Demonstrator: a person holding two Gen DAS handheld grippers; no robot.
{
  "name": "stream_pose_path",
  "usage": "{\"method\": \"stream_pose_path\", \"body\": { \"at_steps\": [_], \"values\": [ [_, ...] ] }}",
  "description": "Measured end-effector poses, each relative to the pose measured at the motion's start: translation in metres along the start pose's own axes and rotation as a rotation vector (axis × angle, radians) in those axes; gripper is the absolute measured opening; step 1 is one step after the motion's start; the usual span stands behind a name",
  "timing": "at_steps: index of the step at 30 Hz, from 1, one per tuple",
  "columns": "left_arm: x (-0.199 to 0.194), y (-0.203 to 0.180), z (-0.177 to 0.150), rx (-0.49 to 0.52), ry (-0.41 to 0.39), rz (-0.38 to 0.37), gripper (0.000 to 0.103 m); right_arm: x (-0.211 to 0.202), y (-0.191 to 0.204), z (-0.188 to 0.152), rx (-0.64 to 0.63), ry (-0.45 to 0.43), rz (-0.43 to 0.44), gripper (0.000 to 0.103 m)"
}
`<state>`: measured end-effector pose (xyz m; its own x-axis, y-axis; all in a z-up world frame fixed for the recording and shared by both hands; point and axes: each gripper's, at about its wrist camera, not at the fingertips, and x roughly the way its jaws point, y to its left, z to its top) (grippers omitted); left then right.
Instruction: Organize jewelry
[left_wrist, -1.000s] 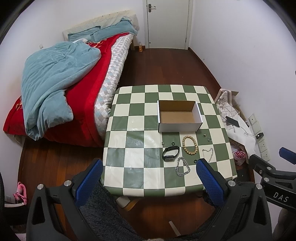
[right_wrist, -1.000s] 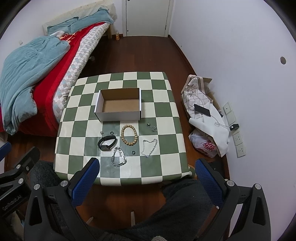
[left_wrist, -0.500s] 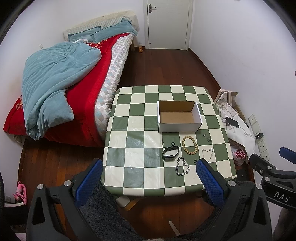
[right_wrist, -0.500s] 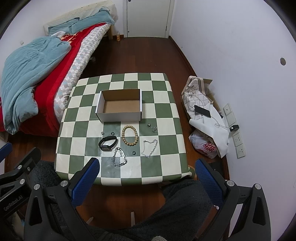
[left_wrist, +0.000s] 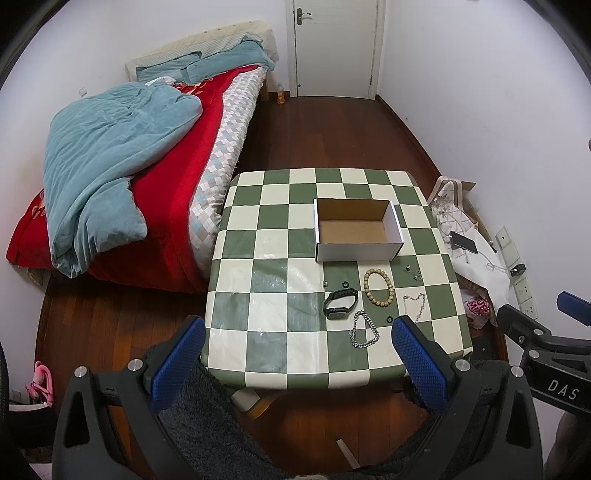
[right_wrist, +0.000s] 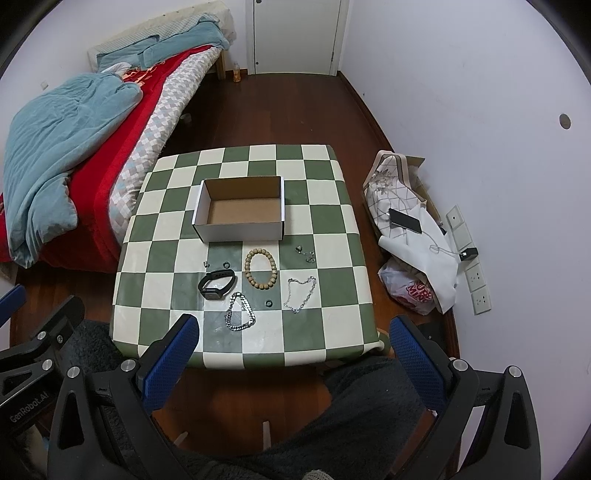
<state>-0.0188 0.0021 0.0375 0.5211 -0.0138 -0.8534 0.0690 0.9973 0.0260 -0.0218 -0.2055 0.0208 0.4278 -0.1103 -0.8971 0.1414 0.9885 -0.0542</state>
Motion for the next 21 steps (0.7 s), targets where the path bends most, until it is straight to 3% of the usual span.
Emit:
{"method": "stream_pose_path", "body": {
  "at_steps": [6,11,13,15,17,19,21],
  "values": [
    [0.023,0.000,-0.003,0.000,-0.040,0.058,0.103,0.014,-0.007,0.001,0.040,-0.004,-0.009,0.103],
    [0.072,-0.015,-0.007,0.069,-0.061,0.153,0.103,0.064,-0.035,0.004,0.110,0.024,-0.057,0.103],
    [0.098,-0.024,-0.012,0.109,-0.036,0.189,0.103,0.093,-0.048,0.003,0.143,0.042,-0.052,0.103],
    [0.126,-0.035,-0.019,0.147,-0.006,0.220,0.103,0.127,-0.062,-0.001,0.172,0.072,-0.034,0.095],
    [0.151,-0.043,-0.026,0.172,0.030,0.234,0.103,0.162,-0.072,-0.007,0.200,0.119,-0.023,0.076],
    [0.171,-0.051,-0.033,0.189,0.056,0.252,0.103,0.198,-0.081,-0.013,0.238,0.162,0.006,0.065],
    [0.194,-0.058,-0.041,0.206,0.079,0.279,0.103,0.226,-0.086,-0.022,0.265,0.183,0.038,0.060]
  ]
}}
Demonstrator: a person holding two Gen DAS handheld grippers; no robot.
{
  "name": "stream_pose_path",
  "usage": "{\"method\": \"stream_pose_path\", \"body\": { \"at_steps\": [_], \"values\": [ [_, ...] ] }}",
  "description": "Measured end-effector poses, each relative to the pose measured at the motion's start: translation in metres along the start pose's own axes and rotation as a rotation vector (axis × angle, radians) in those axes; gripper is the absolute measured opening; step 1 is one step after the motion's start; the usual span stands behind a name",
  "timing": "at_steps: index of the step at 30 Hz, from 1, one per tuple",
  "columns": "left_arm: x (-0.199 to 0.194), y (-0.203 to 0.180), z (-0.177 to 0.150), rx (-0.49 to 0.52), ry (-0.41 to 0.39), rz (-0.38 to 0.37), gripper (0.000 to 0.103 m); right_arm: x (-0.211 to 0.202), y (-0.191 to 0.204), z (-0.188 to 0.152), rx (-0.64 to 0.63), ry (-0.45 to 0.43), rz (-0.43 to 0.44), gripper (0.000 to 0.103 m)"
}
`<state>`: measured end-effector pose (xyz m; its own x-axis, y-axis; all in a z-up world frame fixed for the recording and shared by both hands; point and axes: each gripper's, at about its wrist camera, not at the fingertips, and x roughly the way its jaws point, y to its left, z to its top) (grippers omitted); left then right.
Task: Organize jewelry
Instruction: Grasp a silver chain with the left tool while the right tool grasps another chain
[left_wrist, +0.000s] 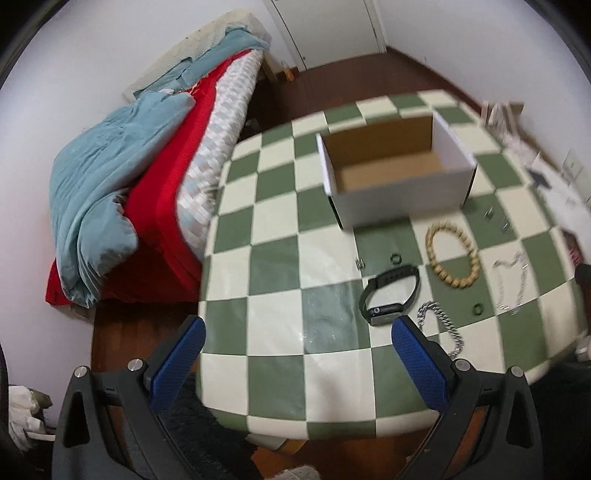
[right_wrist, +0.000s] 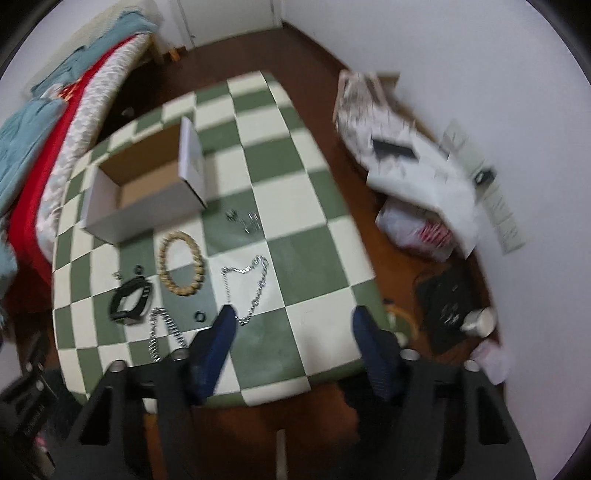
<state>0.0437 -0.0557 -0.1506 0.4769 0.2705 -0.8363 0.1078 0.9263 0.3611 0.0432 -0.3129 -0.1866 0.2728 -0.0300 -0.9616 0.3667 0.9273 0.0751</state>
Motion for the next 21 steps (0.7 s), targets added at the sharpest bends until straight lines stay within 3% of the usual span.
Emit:
{"method": "stream_pose_path", "body": {
  "at_steps": [6,10,14,16,18,20,21],
  "values": [
    [0.044,-0.023,-0.014,-0.025,0.117,-0.055,0.103,0.069,0.004,-0.009,0.013,0.056,0.026,0.055],
    [0.066,-0.041,-0.022,-0.042,0.165,-0.122,0.102,0.083,0.019,-0.018,-0.041,0.020,0.036,0.055],
    [0.081,-0.064,-0.029,-0.017,0.202,-0.168,0.080,0.094,0.025,-0.027,-0.062,0.002,0.028,0.056],
    [0.079,-0.068,-0.031,-0.024,0.150,-0.182,0.077,0.094,0.031,-0.032,-0.096,-0.026,0.005,0.056],
    [0.075,-0.071,-0.032,-0.017,0.107,-0.216,0.060,0.094,0.037,-0.039,-0.136,-0.053,-0.019,0.056],
    [0.072,-0.075,-0.034,-0.003,0.084,-0.278,0.020,0.094,0.041,-0.043,-0.164,-0.084,-0.024,0.050],
    [0.070,-0.077,-0.036,0.012,0.077,-0.294,0.012,0.093,0.042,-0.046,-0.174,-0.099,-0.022,0.046]
  ]
}}
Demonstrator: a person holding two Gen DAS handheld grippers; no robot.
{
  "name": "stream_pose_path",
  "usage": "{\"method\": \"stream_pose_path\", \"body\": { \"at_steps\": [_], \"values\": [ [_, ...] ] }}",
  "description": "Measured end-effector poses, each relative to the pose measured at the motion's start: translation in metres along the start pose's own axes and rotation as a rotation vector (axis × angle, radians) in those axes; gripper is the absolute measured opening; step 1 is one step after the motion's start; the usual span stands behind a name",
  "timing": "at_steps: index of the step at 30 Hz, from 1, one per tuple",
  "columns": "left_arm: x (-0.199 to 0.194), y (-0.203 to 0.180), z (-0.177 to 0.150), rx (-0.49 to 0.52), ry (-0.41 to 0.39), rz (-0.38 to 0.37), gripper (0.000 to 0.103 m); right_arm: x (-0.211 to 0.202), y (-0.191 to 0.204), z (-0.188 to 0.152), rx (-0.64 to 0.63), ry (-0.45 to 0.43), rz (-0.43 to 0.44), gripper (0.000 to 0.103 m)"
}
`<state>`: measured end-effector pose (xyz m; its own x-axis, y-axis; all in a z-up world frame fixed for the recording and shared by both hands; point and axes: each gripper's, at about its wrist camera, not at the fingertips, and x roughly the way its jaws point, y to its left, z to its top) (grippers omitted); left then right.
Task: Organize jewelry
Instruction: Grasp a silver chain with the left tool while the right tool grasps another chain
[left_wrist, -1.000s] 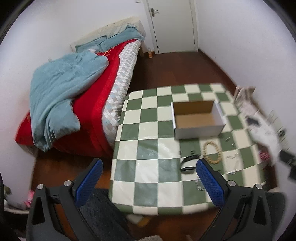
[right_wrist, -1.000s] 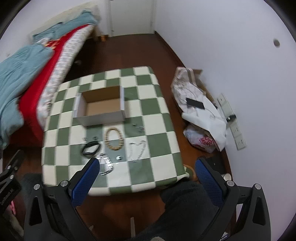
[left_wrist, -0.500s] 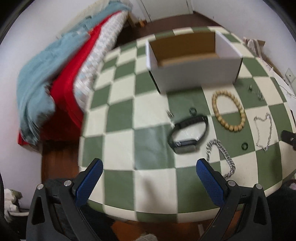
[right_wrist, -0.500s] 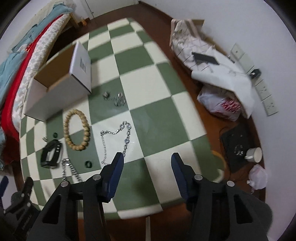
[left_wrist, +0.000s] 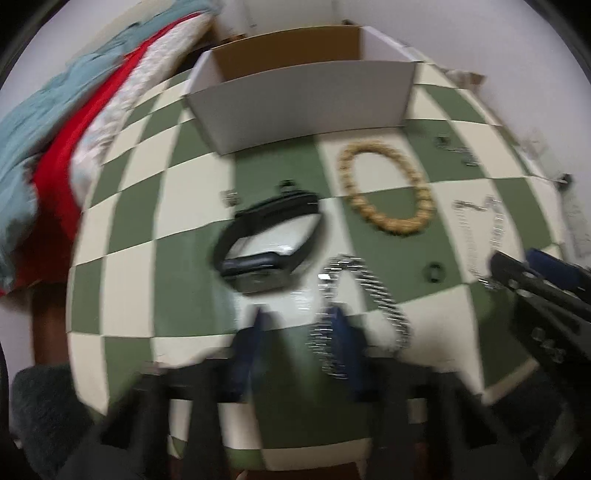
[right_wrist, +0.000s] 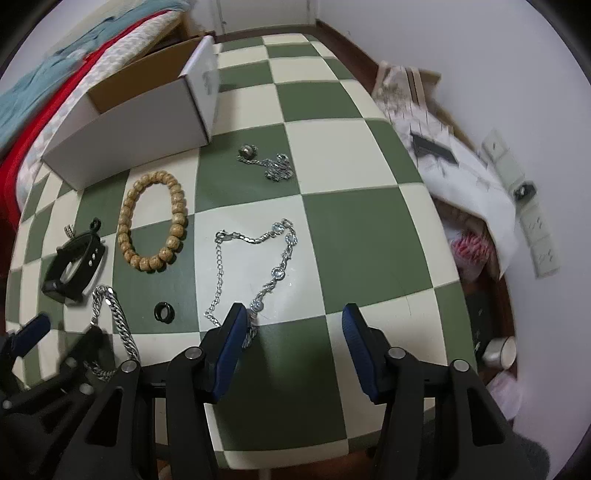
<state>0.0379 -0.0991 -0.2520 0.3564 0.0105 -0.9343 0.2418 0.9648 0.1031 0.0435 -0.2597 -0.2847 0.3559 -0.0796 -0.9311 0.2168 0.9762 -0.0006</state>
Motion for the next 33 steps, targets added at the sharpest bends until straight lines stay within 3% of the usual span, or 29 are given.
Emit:
{"method": "stream_pose_path", "body": {
  "at_steps": [1,2,3,12,22,33],
  "values": [
    [-0.001,-0.002,0.000,0.016,-0.001,0.004,0.007,-0.002,0.002,-0.001,-0.011,-0.006,0.001,0.033],
    [-0.002,-0.004,-0.002,0.031,-0.006,0.015,0.005,-0.002,0.003,-0.002,-0.017,-0.003,0.001,0.009],
    [-0.002,-0.003,-0.003,0.033,-0.008,0.017,0.005,-0.002,0.000,-0.002,-0.007,0.006,0.010,0.003],
    [0.000,0.044,0.004,-0.071,0.001,0.014,0.001,-0.020,-0.029,0.001,0.135,0.010,0.147,0.002],
    [-0.041,0.061,0.017,-0.097,-0.086,-0.008,0.001,-0.059,-0.032,0.027,0.135,-0.056,0.247,0.002],
    [-0.097,0.072,0.061,-0.098,-0.199,-0.060,0.000,-0.111,-0.016,0.059,0.079,-0.131,0.300,0.002]
  ]
}}
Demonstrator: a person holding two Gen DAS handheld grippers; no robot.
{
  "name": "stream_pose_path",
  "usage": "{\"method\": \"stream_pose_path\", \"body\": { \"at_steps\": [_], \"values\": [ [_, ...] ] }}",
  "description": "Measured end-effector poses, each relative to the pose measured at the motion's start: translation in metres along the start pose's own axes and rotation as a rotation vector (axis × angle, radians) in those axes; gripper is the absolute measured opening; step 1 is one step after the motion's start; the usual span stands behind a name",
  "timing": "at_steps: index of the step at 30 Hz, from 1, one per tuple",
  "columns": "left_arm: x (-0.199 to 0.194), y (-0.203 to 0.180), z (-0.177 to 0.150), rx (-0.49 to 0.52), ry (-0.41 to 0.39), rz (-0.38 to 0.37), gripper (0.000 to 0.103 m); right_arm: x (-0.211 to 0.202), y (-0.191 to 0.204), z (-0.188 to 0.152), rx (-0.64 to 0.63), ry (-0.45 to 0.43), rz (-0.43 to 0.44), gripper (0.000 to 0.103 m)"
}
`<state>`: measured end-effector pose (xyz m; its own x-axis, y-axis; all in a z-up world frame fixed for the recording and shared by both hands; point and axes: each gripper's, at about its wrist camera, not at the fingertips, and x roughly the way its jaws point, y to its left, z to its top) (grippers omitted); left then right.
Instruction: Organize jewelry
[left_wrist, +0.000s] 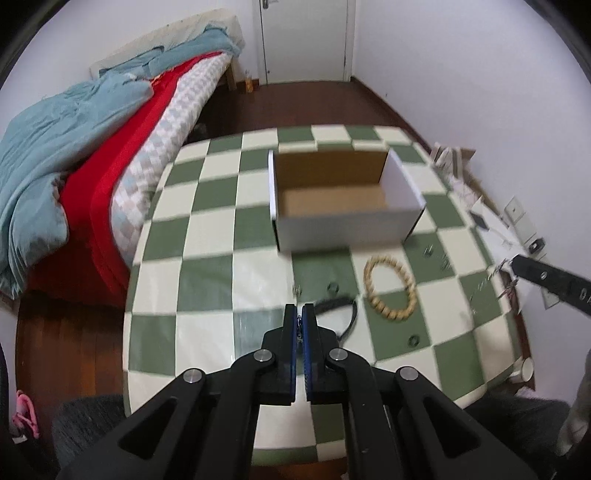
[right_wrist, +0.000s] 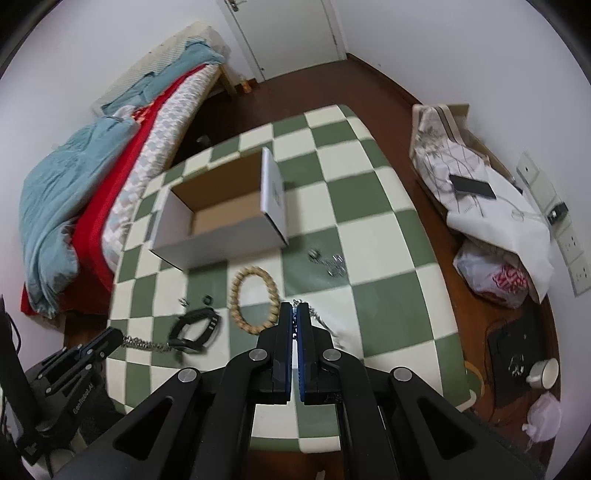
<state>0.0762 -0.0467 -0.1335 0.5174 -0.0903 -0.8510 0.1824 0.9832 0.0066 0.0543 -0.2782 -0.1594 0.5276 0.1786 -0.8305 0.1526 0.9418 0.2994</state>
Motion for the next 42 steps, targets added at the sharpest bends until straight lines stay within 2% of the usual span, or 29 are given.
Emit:
{"method": "stream_pose_path", "body": {
  "at_steps": [6,12,16,19,21,22,23,25,28,36,38,39,40,41,42],
  "values": [
    [-0.017,0.003,0.058,0.008,-0.075,-0.030,0.000,-0.018,0.029,0.039,-0.051,-0.046,0.033,0.002],
    [-0.007,0.017,0.121,-0.007,-0.103,-0.049,0.000,-0.014,0.060,0.096,-0.095,-0.088,0.043,0.002],
    [0.004,0.026,0.136,-0.008,-0.089,-0.060,0.001,0.002,0.074,0.128,-0.103,-0.083,0.049,0.002],
    [0.010,0.038,0.123,-0.044,-0.063,-0.071,0.007,0.005,0.081,0.138,-0.109,-0.090,0.067,0.002],
    [0.018,0.044,0.105,-0.079,-0.028,-0.079,0.027,0.005,0.082,0.134,-0.112,-0.088,0.080,0.002],
    [0.021,0.046,0.093,-0.094,-0.014,-0.085,0.053,0.005,0.081,0.131,-0.111,-0.088,0.085,0.002],
    [0.025,0.049,0.077,-0.114,-0.004,-0.088,0.065,0.004,0.079,0.126,-0.107,-0.087,0.090,0.002],
    [0.033,0.049,0.054,-0.130,0.016,-0.101,0.065,0.004,0.073,0.113,-0.096,-0.081,0.097,0.002],
    [0.058,0.046,0.023,-0.147,0.108,-0.119,0.065,0.003,0.061,0.086,-0.074,-0.068,0.093,0.002],
    [0.123,0.049,-0.007,-0.288,0.300,-0.199,0.062,0.027,0.024,0.015,0.046,0.027,0.070,0.002],
    [0.131,0.050,-0.012,-0.315,0.307,-0.227,0.061,0.035,0.016,0.000,0.072,0.054,0.068,0.002],
    [0.130,0.050,-0.011,-0.313,0.288,-0.218,0.054,0.037,0.013,-0.006,0.079,0.062,0.063,0.002],
    [0.131,0.049,-0.010,-0.309,0.289,-0.232,0.028,0.039,0.012,-0.009,0.085,0.067,0.062,0.002],
    [0.129,0.049,-0.010,-0.327,0.279,-0.276,0.017,0.040,0.010,-0.013,0.093,0.072,0.062,0.002],
    [0.128,0.048,-0.008,-0.324,0.280,-0.263,0.016,0.041,0.009,-0.016,0.094,0.076,0.060,0.002]
  ]
}}
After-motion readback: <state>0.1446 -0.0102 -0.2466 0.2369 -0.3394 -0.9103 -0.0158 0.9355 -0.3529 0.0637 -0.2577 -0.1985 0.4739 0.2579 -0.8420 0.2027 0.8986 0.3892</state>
